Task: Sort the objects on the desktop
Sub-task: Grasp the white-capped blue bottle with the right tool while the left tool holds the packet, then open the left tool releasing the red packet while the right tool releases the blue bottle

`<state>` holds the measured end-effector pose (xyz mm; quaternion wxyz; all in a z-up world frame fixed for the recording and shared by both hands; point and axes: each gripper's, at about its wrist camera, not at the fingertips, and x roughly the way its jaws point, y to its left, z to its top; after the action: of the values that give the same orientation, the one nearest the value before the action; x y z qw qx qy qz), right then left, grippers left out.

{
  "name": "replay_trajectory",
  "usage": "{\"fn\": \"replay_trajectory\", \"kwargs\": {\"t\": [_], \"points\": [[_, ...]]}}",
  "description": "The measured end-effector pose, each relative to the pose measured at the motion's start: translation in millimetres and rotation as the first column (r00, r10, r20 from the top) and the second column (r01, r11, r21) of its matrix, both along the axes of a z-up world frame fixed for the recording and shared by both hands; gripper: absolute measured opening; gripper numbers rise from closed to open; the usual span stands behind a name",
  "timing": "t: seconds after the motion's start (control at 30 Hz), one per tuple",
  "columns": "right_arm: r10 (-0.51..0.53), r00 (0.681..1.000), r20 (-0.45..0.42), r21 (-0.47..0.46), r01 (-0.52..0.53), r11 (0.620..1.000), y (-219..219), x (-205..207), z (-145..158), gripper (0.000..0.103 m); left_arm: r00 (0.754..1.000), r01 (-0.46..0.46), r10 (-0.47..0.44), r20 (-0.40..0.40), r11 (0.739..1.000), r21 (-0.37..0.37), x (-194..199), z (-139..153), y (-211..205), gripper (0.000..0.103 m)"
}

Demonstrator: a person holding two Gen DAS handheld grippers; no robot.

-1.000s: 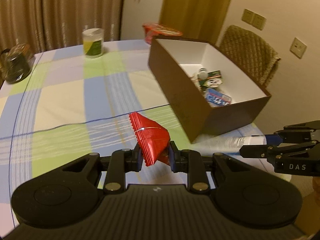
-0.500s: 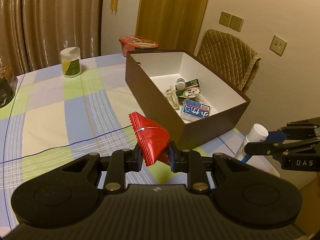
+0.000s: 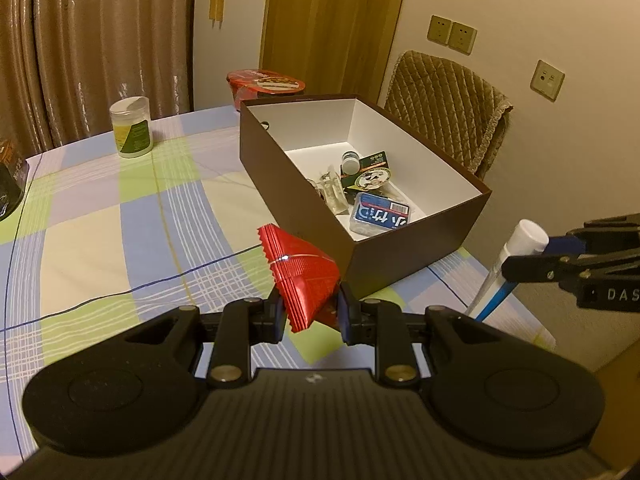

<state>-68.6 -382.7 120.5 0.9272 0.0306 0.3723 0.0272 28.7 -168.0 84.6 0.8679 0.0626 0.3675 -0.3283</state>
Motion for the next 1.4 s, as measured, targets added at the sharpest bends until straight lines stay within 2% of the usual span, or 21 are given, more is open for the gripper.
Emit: {"fn": "replay_trajectory", "kwargs": {"t": [0.37, 0.63, 0.77, 0.93, 1.2, 1.23, 1.33, 1.4], "points": [[-0.073, 0.993, 0.097, -0.033, 0.077, 0.997, -33, 11, 46, 0.028, 0.992, 0.115, -0.115, 0.054, 0.993, -0.006, 9, 17, -28, 0.021], [-0.037, 0.984, 0.174, -0.038, 0.044, 0.998, -76, 76, 75, 0.028, 0.984, 0.145, -0.139, 0.114, 0.988, -0.048, 48, 45, -81, 0.021], [0.017, 0.993, 0.115, -0.072, -0.009, 0.997, -100, 123, 60, 0.028, 0.988, 0.127, -0.122, 0.098, 0.991, -0.048, 80, 42, -118, 0.021], [0.069, 0.998, 0.01, -0.11, -0.067, 0.992, -120, 165, 27, 0.028, 0.994, 0.112, -0.112, 0.022, 0.994, -0.004, 115, 12, -162, 0.021], [0.131, 0.983, -0.127, -0.115, -0.145, 0.983, -137, 204, -19, 0.028, 0.992, 0.104, -0.1, -0.073, 0.993, 0.057, 142, -30, -190, 0.022], [0.137, 0.981, -0.137, -0.114, -0.153, 0.982, -137, 207, -22, 0.028, 0.992, 0.102, -0.097, -0.079, 0.993, 0.062, 144, -33, -191, 0.024], [0.151, 0.976, -0.157, -0.121, -0.17, 0.978, -137, 217, -31, 0.028, 0.993, 0.094, -0.089, -0.082, 0.994, 0.055, 149, -36, -190, 0.051], [0.161, 0.971, -0.178, -0.135, -0.186, 0.973, -135, 222, -37, 0.028, 0.994, 0.084, -0.08, -0.08, 0.995, 0.053, 152, -36, -188, 0.051]]}}
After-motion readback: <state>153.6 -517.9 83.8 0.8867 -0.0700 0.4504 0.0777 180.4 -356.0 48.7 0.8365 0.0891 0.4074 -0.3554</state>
